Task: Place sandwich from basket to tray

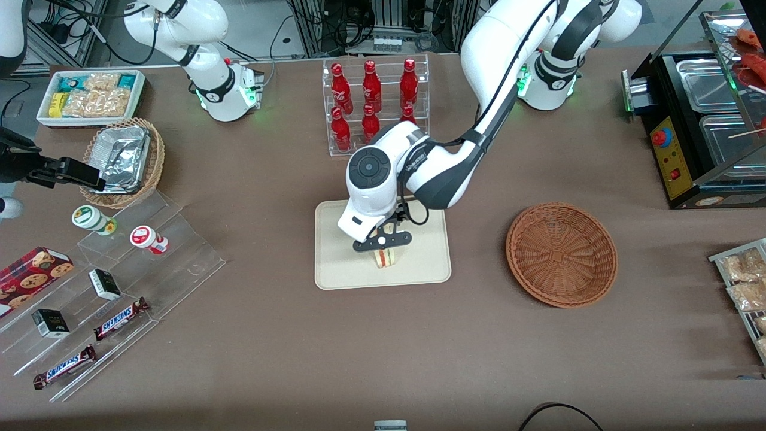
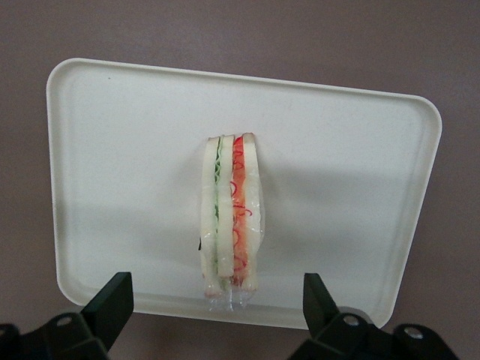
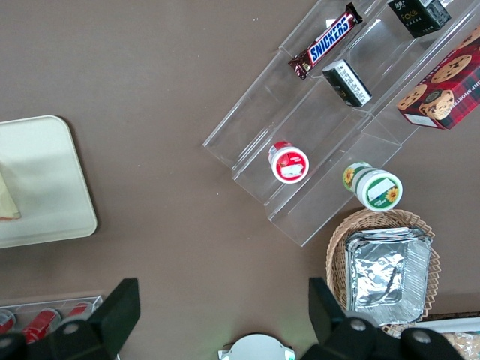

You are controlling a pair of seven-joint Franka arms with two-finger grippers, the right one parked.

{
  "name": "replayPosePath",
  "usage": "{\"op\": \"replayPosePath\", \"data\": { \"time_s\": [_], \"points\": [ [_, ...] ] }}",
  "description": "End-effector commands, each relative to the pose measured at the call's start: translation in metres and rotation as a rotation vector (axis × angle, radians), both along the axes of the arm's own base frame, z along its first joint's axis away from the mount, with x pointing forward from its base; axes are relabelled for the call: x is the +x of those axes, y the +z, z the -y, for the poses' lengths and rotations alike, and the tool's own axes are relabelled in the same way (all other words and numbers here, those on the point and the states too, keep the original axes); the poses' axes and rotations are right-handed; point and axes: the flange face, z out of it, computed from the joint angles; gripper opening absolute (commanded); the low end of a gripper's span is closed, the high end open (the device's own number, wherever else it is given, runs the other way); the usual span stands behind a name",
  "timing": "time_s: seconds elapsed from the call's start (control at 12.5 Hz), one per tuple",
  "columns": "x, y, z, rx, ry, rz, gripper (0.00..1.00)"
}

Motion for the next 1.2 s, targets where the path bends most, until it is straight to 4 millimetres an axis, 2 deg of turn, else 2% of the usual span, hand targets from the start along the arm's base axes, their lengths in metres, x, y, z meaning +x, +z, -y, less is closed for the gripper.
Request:
{"op": "replayPosePath", "data": {
  "time_s": [0.0,0.08,0.24,0.4,0.64,1.12],
  "points": [
    [-0.004,0.034,-0.022,0.058,0.001,-0.012,1.00],
    [0.002,0.040,-0.040,0.069,-0.001,-0.014,1.00],
    [0.002,0.051,-0.074,0.087,-0.084,-0.024,1.00],
    [0.013,0.064,-0.124,0.063,-0.116,-0.039,1.00],
    [0.021,0.090,-0.189,0.033,-0.190,-0.048,1.00],
    [0.027,0.176,-0.305,-0.027,-0.435,-0.102,1.00]
  ]
}}
